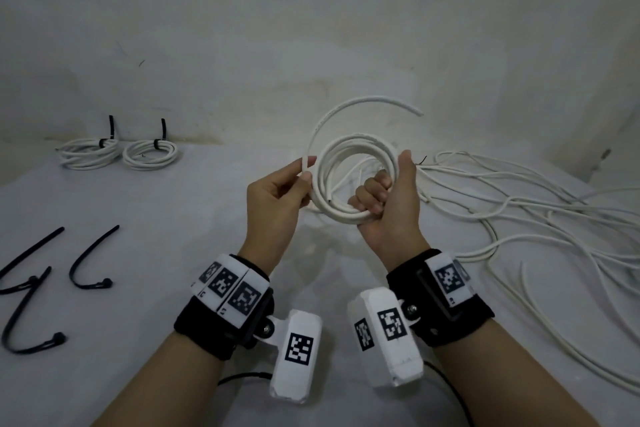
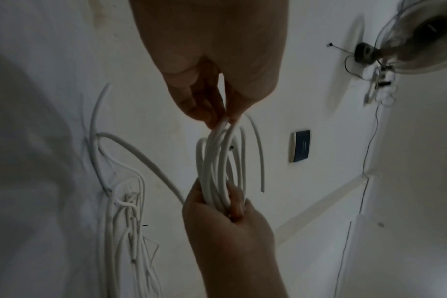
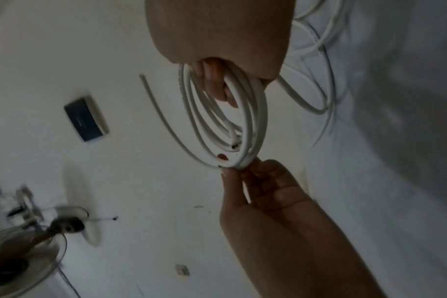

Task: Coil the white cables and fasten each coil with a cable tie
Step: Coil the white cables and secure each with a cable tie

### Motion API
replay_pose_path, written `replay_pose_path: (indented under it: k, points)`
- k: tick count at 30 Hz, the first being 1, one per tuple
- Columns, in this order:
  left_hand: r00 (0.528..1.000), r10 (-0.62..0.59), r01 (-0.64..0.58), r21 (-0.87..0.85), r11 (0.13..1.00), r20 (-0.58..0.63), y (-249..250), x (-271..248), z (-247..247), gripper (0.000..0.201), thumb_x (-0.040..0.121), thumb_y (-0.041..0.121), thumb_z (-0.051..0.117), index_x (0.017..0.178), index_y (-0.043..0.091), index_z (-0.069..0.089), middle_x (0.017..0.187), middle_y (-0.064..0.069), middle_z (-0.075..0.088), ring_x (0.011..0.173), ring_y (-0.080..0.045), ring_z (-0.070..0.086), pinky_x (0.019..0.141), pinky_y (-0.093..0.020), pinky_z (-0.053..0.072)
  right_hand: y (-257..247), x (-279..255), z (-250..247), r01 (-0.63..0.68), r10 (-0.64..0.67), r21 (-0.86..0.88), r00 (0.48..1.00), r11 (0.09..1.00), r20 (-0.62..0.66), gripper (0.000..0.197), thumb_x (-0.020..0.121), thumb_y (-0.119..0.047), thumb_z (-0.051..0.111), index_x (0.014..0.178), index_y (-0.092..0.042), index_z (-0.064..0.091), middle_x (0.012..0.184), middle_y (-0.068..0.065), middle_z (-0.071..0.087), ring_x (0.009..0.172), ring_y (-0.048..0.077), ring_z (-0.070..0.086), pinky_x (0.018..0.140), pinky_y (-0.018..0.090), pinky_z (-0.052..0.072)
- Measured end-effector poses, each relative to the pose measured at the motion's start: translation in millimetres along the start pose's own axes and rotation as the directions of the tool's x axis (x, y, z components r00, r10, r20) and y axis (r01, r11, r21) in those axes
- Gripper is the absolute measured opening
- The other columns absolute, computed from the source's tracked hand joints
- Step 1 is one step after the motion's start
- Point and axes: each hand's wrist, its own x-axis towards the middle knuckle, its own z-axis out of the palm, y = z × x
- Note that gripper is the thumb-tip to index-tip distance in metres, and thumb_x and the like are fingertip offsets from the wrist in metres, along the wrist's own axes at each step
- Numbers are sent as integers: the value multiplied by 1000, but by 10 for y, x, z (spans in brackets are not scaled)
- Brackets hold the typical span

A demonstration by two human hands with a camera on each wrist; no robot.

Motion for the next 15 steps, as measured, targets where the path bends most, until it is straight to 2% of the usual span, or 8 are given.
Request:
replay_pose_path:
  k: [3,6,8,10,13,15]
  points:
    - [998,20,-19,28,999,-56,-46,6,-19,24,92,7,57,106,20,71,108,-24,63,100,-29,64,94,-48,51,67,-15,20,-18,18,-32,1000,999,-6,54,92,-56,44,57,-19,28,39,-6,22,30,8,19,41,22,17]
    - [994,48,-40,79,996,-96,-78,20,-21,22,92,9,57,106,19,71,113,-16,62,102,-22,64,90,-44,54,83,-27,20,-23,23,-58,1000,998,1,54,93,-56,42,57,-19,27,39,-6,21,30,8,18,42,23,16]
    - [995,62,-55,100,993,-74,-92,20,-6,22,95,8,53,106,14,71,104,-18,66,88,-14,66,80,-37,58,89,-31,17,-37,38,-70,999,997,15,54,93,-56,42,57,-19,26,39,-6,20,30,8,18,42,23,16]
    - [996,82,-77,128,989,-32,-88,3,6,24,97,9,49,98,16,71,91,-28,65,73,-18,60,72,-40,59,102,-29,18,-39,41,-92,999,995,20,54,93,-57,42,57,-19,26,39,-6,20,31,8,17,45,24,14]
    - [990,139,-143,194,970,31,-68,-6,-3,35,101,12,41,88,29,68,85,-31,61,72,-24,55,73,-47,55,117,-28,19,-25,28,-134,999,991,17,54,93,-56,42,57,-19,26,40,-5,21,32,8,18,51,27,13]
    - [985,164,-174,238,956,61,-73,-2,-12,38,102,14,37,91,37,65,82,-22,65,75,-23,57,75,-39,53,121,-27,10,-28,31,-140,999,990,20,54,93,-56,43,56,-19,26,40,-5,21,32,8,18,52,27,12]
